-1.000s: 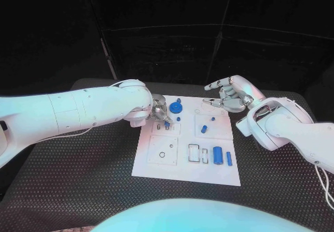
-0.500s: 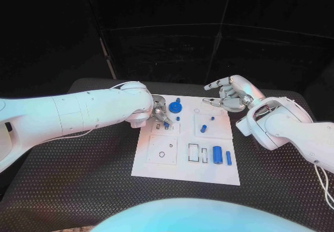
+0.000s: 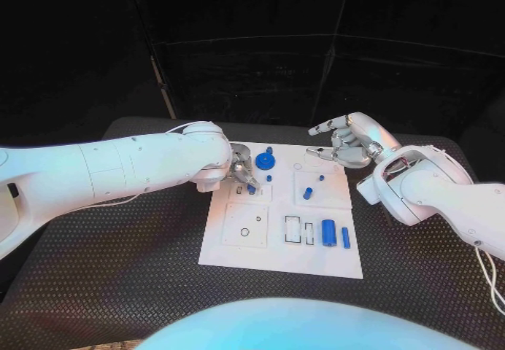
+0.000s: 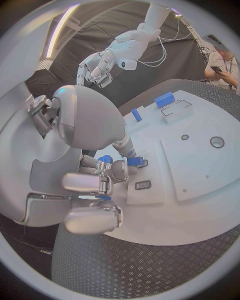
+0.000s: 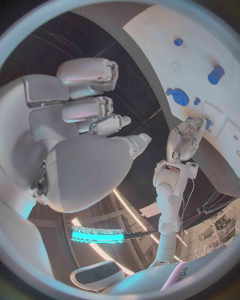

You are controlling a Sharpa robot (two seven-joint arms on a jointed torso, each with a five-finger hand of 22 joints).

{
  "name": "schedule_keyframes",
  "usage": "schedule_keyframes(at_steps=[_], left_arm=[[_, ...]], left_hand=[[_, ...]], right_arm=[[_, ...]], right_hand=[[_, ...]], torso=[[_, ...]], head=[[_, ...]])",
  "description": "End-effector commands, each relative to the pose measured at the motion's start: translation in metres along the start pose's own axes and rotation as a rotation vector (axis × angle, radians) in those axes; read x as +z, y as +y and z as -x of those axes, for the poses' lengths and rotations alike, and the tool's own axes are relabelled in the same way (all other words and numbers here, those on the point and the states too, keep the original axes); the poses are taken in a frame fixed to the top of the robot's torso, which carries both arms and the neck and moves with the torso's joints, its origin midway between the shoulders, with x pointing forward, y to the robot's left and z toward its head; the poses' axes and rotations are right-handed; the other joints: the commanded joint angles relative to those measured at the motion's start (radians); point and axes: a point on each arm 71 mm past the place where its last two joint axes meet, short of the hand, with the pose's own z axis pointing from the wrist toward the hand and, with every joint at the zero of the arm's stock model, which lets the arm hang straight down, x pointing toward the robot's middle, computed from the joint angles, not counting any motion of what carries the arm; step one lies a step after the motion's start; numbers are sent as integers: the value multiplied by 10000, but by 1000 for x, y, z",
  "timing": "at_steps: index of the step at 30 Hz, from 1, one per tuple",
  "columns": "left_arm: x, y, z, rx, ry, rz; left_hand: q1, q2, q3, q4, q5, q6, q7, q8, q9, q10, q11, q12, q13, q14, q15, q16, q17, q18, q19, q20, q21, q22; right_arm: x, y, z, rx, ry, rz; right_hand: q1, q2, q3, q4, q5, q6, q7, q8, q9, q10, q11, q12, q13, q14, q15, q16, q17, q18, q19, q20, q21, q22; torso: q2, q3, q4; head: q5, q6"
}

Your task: Assemble the parts on the task board

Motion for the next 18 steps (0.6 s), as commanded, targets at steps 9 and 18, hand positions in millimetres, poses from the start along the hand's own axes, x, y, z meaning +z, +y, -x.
schedule_keyframes(at_steps=[9, 18], left_arm=[[0, 4, -5, 331, 392, 167], [0, 5, -5, 430, 413, 204]], left_hand=[[25, -2, 1630, -1541, 54, -10, -62, 50, 10, 86, -40, -5, -5, 1056, -48, 30, 2634, -79, 56, -52, -21, 30], [15, -12, 1660, -1548, 63, -9, -62, 60, 22, 84, -40, -10, -14, 1056, -48, 30, 2634, -81, 60, -51, -15, 43]], right_arm=[[1, 2, -1, 23, 79, 93], [1, 2, -1, 23, 90, 89]], right_hand=[[-33, 87, 10, 6, 66, -54, -18, -30, -13, 60, 8, 47, 17, 1023, -29, -8, 2579, 59, 32, -91, -32, 486], [-33, 87, 10, 6, 66, -54, -18, -30, -13, 60, 8, 47, 17, 1023, -29, -8, 2579, 59, 32, -91, -32, 486]], torso=[[-1, 3, 3], [0, 4, -4]], head=[[35, -19], [59, -41]])
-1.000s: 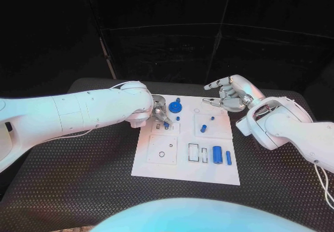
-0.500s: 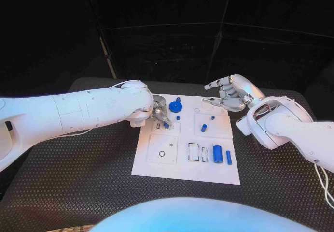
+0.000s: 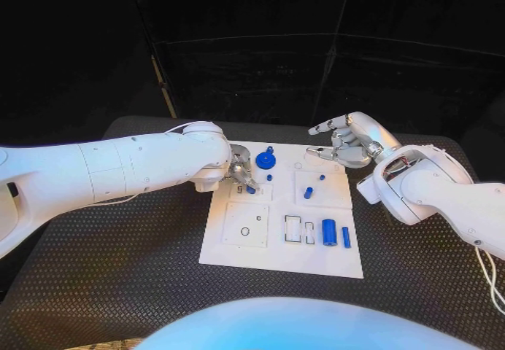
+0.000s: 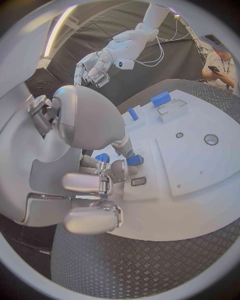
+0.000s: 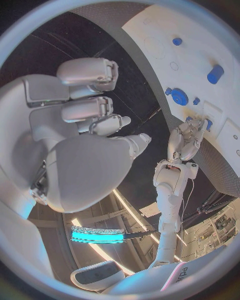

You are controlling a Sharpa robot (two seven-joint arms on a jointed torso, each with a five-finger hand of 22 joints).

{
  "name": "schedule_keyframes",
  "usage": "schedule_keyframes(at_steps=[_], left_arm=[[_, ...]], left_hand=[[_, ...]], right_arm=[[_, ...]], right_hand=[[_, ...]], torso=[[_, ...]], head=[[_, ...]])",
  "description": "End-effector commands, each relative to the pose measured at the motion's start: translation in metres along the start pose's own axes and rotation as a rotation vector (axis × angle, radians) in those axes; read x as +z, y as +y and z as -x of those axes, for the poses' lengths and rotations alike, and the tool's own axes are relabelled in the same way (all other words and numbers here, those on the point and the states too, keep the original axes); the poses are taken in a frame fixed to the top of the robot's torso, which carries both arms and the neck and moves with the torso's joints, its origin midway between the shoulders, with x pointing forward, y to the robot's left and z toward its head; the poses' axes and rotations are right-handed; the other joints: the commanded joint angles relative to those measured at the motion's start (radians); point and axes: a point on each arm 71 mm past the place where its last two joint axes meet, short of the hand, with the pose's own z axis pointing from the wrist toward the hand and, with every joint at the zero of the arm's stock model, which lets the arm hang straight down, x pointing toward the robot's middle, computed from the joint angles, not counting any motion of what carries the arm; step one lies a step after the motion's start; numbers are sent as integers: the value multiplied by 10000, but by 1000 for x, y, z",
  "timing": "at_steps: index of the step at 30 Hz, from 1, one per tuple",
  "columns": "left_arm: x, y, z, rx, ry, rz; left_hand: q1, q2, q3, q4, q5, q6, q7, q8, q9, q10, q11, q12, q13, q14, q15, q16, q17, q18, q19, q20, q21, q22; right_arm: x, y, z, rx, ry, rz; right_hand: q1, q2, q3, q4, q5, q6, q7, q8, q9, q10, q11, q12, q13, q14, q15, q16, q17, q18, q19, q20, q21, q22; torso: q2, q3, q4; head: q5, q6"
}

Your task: Assemble the parts on the task board

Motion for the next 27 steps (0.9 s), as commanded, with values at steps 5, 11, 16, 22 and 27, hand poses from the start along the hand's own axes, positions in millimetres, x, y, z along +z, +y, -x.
schedule_keyframes(at_steps=[5, 11, 16, 22, 27], left_arm=[[0, 2, -2, 276, 217, 157], [1, 1, -3, 332, 285, 159], [2, -1, -3, 373, 329, 138], [3, -4, -3, 401, 342, 118], [4, -5, -2, 404, 331, 127]], left_hand=[[97, -33, 1660, -1574, 73, 7, -78, 39, 20, 90, -39, -3, -8, 1056, -48, 31, 2634, -82, 62, -51, -15, 11], [-23, -84, 1729, -1540, 104, 35, -91, 88, 70, 147, -45, 53, 55, 1056, -49, 31, 2634, -91, 77, -50, 9, 59], [-265, -178, 1780, -1454, 114, 116, -154, 181, 166, 219, -89, 107, 101, 1056, -76, 31, 2634, -93, 87, -65, 16, 85], [-736, -327, 1501, -1186, 66, 282, -268, 292, 289, 323, -170, 212, 194, 1056, -141, 31, 2634, -91, 88, -118, 0, 90], [-968, -365, 1227, -1009, 54, 365, -310, 311, 329, 360, -207, 273, 256, 1056, -175, 31, 2634, -94, 97, -153, 5, 116]], right_arm=[[0, 2, 0, 15, 44, 91], [1, 2, 0, 17, 47, 95], [0, 2, 0, 15, 47, 90], [0, 2, 0, 14, 50, 88], [0, 2, 0, 16, 48, 92]], right_hand=[[-33, 87, 10, 6, 66, -54, -18, -30, -13, 61, 8, 47, 17, 1023, -29, -8, 2571, 59, 32, -90, -32, 486], [-33, 87, 10, 6, 66, -54, -18, -30, -13, 61, 8, 47, 17, 1023, -29, -8, 2571, 59, 32, -90, -32, 486], [-33, 87, 10, 6, 66, -54, -18, -30, -13, 61, 8, 47, 17, 1023, -29, -8, 2571, 59, 32, -90, -32, 486], [-33, 87, 10, 6, 66, -54, -18, -30, -13, 61, 8, 47, 17, 1023, -29, -8, 2571, 59, 32, -90, -32, 486], [-33, 87, 10, 6, 66, -54, -18, -30, -13, 61, 8, 47, 17, 1023, -29, -8, 2571, 59, 32, -90, -32, 486]], torso=[[0, 0, 6], [-1, 5, -2], [1, 5, -7], [-2, 9, 1], [3, 18, -1]], head=[[23, -21], [14, -35], [-8, -49], [-44, -52], [-52, -49]])
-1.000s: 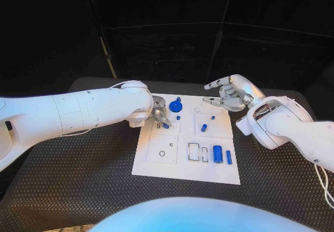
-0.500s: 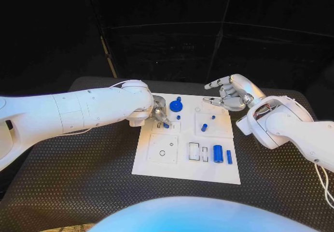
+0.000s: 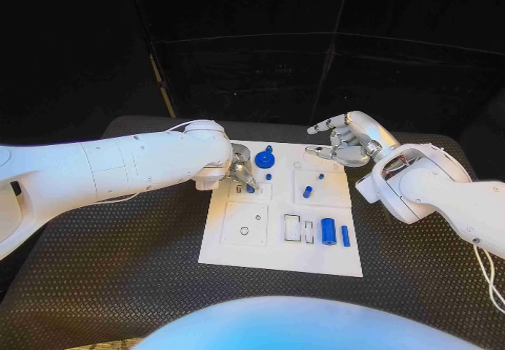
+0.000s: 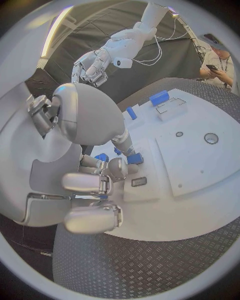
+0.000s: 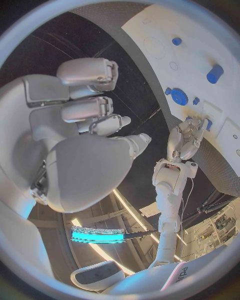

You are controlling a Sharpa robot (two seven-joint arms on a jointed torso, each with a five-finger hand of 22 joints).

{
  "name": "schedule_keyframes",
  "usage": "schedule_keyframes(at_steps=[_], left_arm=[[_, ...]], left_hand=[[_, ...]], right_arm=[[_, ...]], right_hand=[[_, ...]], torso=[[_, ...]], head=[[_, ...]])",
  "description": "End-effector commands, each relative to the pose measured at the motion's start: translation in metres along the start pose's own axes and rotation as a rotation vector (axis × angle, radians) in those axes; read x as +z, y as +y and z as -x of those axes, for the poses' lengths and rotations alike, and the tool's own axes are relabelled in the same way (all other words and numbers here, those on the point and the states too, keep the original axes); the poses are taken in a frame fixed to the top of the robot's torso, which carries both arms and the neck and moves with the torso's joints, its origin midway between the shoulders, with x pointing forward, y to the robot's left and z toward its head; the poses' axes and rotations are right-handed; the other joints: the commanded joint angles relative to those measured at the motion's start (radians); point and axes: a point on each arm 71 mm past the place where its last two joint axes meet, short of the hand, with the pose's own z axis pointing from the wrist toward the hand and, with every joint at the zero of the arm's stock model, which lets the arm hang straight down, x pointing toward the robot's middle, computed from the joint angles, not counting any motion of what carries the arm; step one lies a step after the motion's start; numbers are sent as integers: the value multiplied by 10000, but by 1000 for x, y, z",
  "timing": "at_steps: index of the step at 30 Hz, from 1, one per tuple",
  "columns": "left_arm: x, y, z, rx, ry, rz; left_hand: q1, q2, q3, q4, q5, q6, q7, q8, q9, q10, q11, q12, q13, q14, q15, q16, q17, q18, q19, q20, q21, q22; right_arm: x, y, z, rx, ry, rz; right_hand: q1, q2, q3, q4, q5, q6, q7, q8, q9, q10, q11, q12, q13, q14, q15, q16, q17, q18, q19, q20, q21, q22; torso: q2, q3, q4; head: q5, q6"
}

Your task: Assemble the parts on the task board

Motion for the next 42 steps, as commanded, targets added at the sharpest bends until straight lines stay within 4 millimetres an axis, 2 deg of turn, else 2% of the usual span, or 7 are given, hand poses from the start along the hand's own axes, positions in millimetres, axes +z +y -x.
schedule_keyframes(at_steps=[1, 16, 27, 35, 42], left_arm=[[1, -1, -3, 173, 239, 63], [6, -5, -1, 214, 235, 120], [7, -5, -2, 375, 505, 169], [7, -3, -1, 402, 568, 220], [8, 0, 2, 330, 358, 298]], left_hand=[[-177, 5, 365, -463, -26, 66, -44, 37, 31, 81, -29, 47, 33, 1049, -100, 31, 2634, -94, 102, -88, 4, 8], [-385, 51, 84, -261, -25, 155, -78, 48, 80, 115, -58, 115, 107, 1049, -128, 31, 2634, -100, 115, -121, 10, 42], [-754, 16, -428, 27, -31, 337, -137, 107, 172, 234, -105, 290, 303, 1049, -166, 31, 2634, -107, 133, -155, 17, 89], [-933, 37, -710, 181, -30, 393, -159, 130, 234, 314, -126, 416, 446, 1049, -186, 31, 2634, -106, 136, -176, 8, 96], [-1788, -212, -1757, 847, -76, 414, -123, 144, 333, 309, -95, 485, 488, 1049, -165, 31, 2634, -106, 137, -168, -15, 99]], right_arm=[[0, 2, 0, 14, 23, 92], [1, 2, 0, 19, 34, 97], [0, 1, 1, -4, 76, 45], [0, 0, 1, -17, 102, 18], [0, 0, 1, -15, 109, 32]], right_hand=[[-33, 87, 10, 6, 67, -54, -18, -30, -13, 61, 8, 47, 11, 1023, -29, -8, 2575, 59, 32, -91, -32, 486], [-35, 98, 7, 4, 78, -53, -19, -24, -11, 46, 8, 35, -10, 1020, -29, -13, 2565, 62, 27, -91, -40, 471], [-35, 98, 7, 4, 78, -53, -19, -24, -11, 46, 8, 35, -10, 1020, -29, -13, 2565, 62, 27, -91, -40, 471], [-41, 89, -3, 4, 76, -56, -18, -24, -12, 31, 9, 21, -27, 1015, -29, -22, 2550, 66, 17, -91, -50, 449], [-54, 67, -23, 5, 70, -70, -15, -28, -13, 12, 12, 8, -45, 1010, -27, -31, 2534, 73, 1, -90, -68, 413]], torso=[[4, 4, -1], [7, -3, 1], [-3, -8, 5], [-3, -11, 12], [-1, -17, 15]], head=[[-9, 1], [-48, -11], [-74, -51], [-96, -20], [-106, 5]])
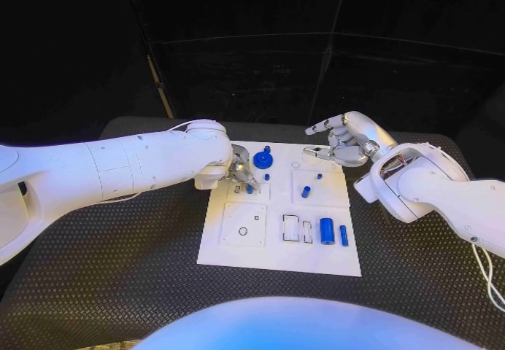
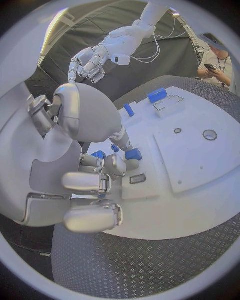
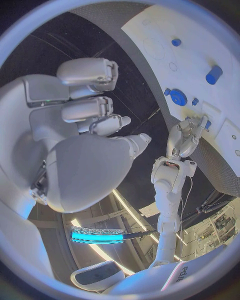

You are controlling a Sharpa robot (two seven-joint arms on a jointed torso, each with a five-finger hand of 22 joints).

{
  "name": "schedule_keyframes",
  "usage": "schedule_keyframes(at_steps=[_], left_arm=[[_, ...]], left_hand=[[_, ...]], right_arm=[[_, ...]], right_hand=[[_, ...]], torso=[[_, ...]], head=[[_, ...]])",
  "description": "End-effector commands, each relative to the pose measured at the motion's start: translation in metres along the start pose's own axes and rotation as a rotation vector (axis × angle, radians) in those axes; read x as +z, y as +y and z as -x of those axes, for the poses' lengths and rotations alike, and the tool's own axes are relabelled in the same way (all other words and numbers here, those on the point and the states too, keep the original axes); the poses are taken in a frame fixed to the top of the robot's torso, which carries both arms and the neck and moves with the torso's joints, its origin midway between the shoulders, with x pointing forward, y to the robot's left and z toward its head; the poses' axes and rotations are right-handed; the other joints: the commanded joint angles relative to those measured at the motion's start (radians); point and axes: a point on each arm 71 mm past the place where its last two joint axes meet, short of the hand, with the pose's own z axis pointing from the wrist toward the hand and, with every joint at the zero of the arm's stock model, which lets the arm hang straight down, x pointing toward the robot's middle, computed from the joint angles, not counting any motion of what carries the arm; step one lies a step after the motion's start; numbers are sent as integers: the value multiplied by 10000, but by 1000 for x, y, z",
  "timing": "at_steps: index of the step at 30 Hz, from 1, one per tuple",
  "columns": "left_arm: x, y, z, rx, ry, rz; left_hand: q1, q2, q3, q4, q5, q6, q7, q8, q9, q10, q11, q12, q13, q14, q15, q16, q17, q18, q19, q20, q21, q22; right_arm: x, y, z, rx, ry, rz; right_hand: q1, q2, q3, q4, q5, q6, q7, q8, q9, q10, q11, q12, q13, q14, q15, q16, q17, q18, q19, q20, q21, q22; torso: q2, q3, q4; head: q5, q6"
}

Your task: Assemble the parts on the task board

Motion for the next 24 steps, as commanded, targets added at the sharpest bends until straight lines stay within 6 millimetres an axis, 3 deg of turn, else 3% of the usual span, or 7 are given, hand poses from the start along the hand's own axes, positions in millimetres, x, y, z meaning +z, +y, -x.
schedule_keyframes(at_steps=[1, 6, 10, 18, 22, 24], left_arm=[[0, 2, 1, 62, 0, 81], [0, 6, 3, -43, -149, 133], [0, 9, 4, -124, -259, 149], [-9, 10, 10, -266, -431, 3], [-19, 11, 22, -607, -492, -182], [-26, 13, 31, -814, -560, -260]], left_hand=[[-246, -75, -417, 199, -36, -15, 54, 28, 41, 8, 23, 66, 36, 1055, -30, 31, 2634, -106, 140, -31, -15, 16], [-405, -197, -1240, 514, -44, -52, 30, 21, 116, -27, 9, 90, 39, 1055, -48, 31, 2634, -109, 150, -48, -13, 49], [-361, -130, -1687, 726, -66, -68, 26, 14, 163, -35, 3, 117, 60, 1055, -53, 31, 2634, -108, 153, -56, -22, 59], [-204, -69, -2066, 871, -69, -80, 26, 4, 206, -67, 2, 102, 21, 1055, -54, 31, 2634, -107, 155, -58, -33, 64], [142, -53, -2388, 869, -46, -280, 106, -124, 200, -460, 69, -323, -557, 1055, -7, 31, 2634, -69, 79, -26, -187, -125], [337, 15, -2618, 907, -34, -522, 221, -371, 91, -704, 166, -578, -895, 1055, 68, 31, 2634, -58, 47, 31, -250, -188]], right_arm=[[1, 1, 0, 7, 44, 72], [1, 1, 0, 10, 43, 75], [2, 1, 0, 9, 35, 71], [2, -1, 0, 19, 27, 41], [3, -2, 0, 49, 33, 8], [4, -2, -1, 68, 49, -4]], right_hand=[[-54, 67, -24, 5, 18, -70, -15, -28, -14, 12, 12, 8, -17, 1010, -27, -31, 2537, 74, 1, -90, -68, 413], [-67, 56, -37, 9, 16, -79, -13, -31, -15, 4, 14, 5, -23, 1006, -26, -39, 2524, 75, -3, -90, -73, 404], [-67, 56, -37, 9, 16, -79, -13, -31, -15, 4, 14, 5, -23, 1006, -26, -39, 2524, 75, -3, -90, -73, 404], [-80, 57, -44, 17, 15, -84, -11, -32, -15, 3, 16, 6, -24, 1004, -24, -43, 2518, 78, -9, -89, -79, 392], [-84, 56, -46, 19, 14, -86, -10, -32, -15, 3, 16, 7, -24, 1004, -24, -43, 2517, 78, -10, -89, -81, 389], [-92, 56, -51, 24, 14, -89, -9, -33, -16, 2, 17, 8, -24, 1003, -23, -44, 2517, 79, -12, -89, -83, 384]], torso=[[-1, -3, 1], [-1, -16, -5], [-2, -7, -1], [-1, -7, 5], [-8, -3, 11], [-9, 2, 2]], head=[[0, 17], [3, 36], [11, 48], [9, 52], [7, 64], [26, 77]])
